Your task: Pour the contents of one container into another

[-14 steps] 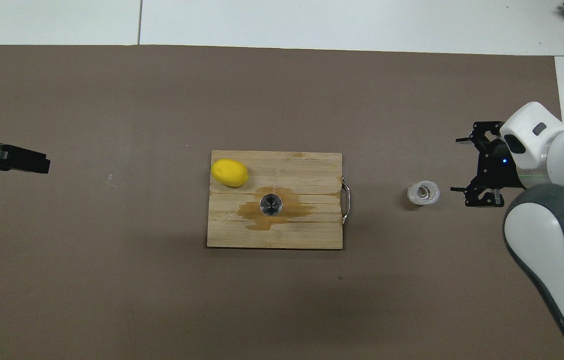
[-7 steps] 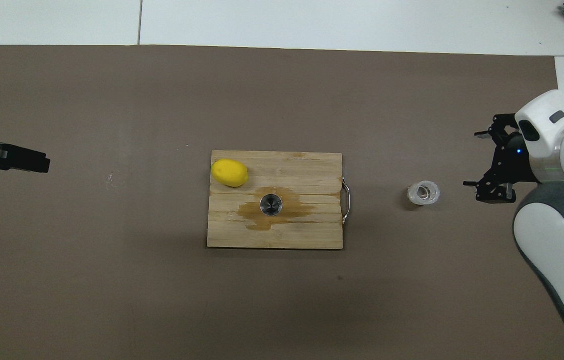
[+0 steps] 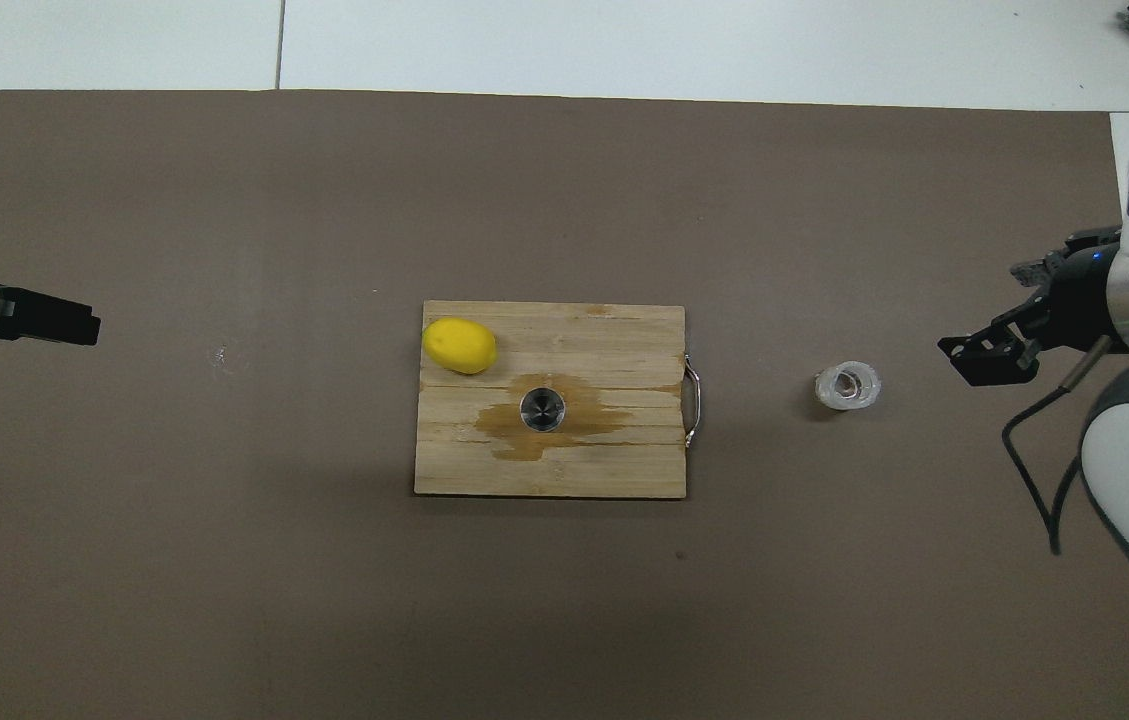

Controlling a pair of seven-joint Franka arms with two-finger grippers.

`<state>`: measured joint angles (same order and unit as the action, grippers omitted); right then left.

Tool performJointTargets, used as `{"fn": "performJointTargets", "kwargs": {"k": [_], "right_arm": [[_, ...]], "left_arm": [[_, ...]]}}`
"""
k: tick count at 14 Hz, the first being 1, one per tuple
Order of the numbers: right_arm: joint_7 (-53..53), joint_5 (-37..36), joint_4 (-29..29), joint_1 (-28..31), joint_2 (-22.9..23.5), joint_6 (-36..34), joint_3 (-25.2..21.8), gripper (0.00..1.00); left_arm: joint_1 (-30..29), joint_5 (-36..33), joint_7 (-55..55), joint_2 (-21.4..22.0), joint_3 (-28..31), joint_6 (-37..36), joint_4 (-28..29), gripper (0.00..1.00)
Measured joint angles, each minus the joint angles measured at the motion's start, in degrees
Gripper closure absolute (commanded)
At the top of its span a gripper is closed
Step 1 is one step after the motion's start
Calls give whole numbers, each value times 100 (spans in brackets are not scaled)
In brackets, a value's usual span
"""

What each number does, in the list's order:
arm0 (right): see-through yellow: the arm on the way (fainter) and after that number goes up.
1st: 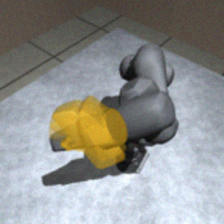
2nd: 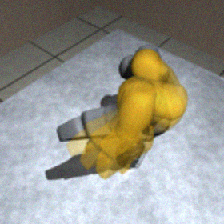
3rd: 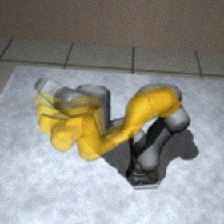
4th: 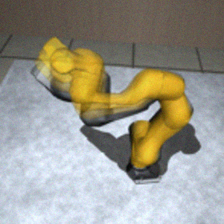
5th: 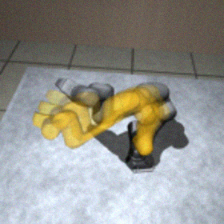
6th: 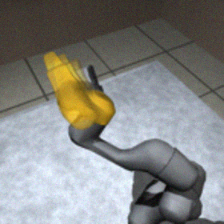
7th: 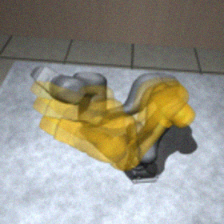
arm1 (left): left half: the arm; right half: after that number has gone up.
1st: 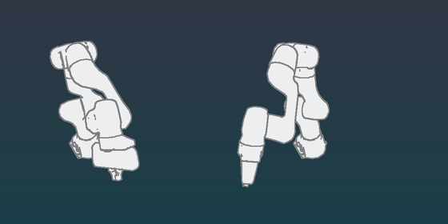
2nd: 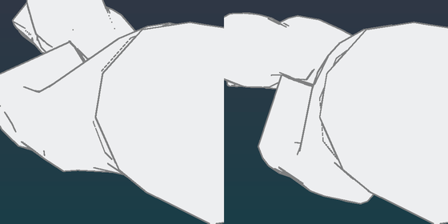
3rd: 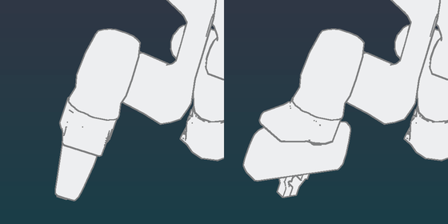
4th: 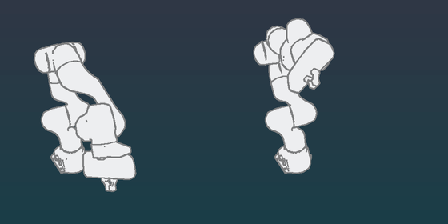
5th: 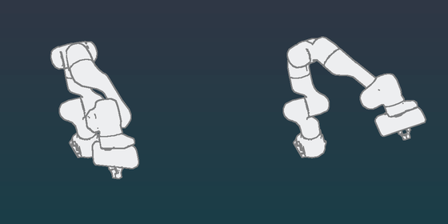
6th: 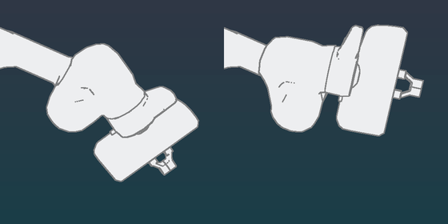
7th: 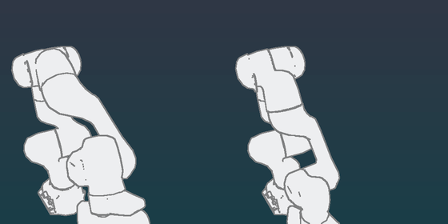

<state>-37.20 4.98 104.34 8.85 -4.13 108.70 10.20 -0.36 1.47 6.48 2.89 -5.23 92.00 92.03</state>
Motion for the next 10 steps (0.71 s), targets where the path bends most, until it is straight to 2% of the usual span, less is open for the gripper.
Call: {"fn": "performJointTargets", "kwargs": {"k": [3,6,10], "right_arm": [[1811,-22,-395,-75,-2,-430,19,0],[3883,-164,-560,-313,2,-496,47,0],[4935,-193,-832,-344,4,-914,70,0]], "left_arm": [[0,0,0,0,0,-1,0,0],[0,0,4,0,-1,-14,6,0],[5,-26,23,1,-22,-31,102,0]]}}
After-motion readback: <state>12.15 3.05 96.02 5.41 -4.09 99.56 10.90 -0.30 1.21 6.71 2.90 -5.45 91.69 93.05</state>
